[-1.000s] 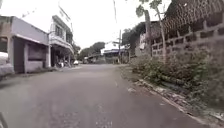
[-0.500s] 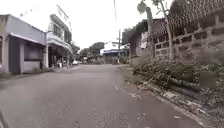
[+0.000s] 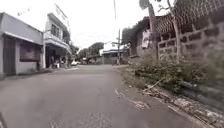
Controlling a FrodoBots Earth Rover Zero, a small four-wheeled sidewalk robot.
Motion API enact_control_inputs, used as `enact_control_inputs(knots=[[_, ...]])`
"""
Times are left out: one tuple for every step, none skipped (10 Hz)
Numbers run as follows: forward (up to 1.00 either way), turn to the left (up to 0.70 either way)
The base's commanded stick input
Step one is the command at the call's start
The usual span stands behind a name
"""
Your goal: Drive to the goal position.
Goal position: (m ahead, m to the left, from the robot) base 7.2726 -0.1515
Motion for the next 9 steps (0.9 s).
enact_control_inputs(knots=[[0.70,0.35],[0.70,0.35],[0.70,0.35],[0.70,0.34],[0.70,0.16],[0.70,0.00],[0.70,0.00],[0.70,0.00],[0.70,0.00]])
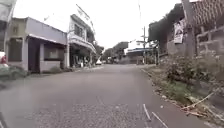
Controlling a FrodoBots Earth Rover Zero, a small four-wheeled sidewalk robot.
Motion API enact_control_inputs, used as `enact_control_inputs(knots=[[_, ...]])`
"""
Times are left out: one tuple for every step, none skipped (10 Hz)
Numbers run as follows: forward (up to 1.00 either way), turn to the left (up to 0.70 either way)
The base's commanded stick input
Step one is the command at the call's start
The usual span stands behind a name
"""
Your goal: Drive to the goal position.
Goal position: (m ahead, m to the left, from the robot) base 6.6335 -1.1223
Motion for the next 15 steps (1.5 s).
enact_control_inputs(knots=[[0.70,0.00],[0.70,0.00],[0.70,0.00],[0.70,0.00],[0.70,0.00],[0.70,0.00],[0.70,0.00],[0.70,0.00],[0.70,0.00],[0.70,0.00],[0.70,0.00],[0.70,0.00],[0.70,0.00],[0.70,0.00],[0.70,0.00]])
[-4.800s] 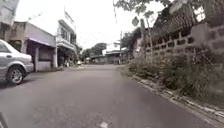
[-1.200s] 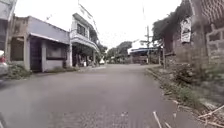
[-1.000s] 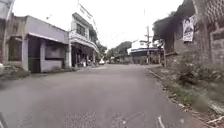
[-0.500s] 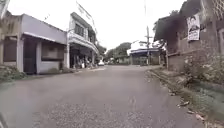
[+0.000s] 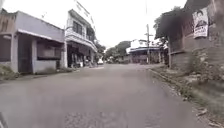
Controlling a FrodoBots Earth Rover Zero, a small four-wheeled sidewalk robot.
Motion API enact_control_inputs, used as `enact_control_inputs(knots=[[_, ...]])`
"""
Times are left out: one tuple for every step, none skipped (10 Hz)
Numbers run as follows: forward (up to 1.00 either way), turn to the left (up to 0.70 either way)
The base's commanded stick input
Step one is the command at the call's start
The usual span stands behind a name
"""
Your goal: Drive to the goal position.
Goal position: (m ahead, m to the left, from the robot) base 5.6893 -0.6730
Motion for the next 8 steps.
enact_control_inputs(knots=[[0.70,0.00],[0.70,0.00],[0.70,0.00],[0.70,0.00],[0.70,0.00],[0.70,0.00],[0.70,0.00],[0.70,0.00]])
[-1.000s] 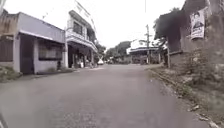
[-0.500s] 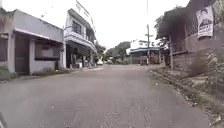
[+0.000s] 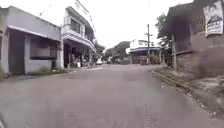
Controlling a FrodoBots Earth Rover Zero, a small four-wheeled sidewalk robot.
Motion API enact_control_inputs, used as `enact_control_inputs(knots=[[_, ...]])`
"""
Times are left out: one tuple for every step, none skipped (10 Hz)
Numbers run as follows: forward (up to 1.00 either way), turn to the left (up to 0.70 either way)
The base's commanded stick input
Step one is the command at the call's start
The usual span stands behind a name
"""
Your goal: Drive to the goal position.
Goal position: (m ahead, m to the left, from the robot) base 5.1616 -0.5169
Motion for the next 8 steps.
enact_control_inputs(knots=[[0.70,0.00],[0.70,0.00],[0.70,0.00],[0.70,0.00],[0.70,0.00],[0.70,0.00],[0.70,0.00],[0.70,0.00]])
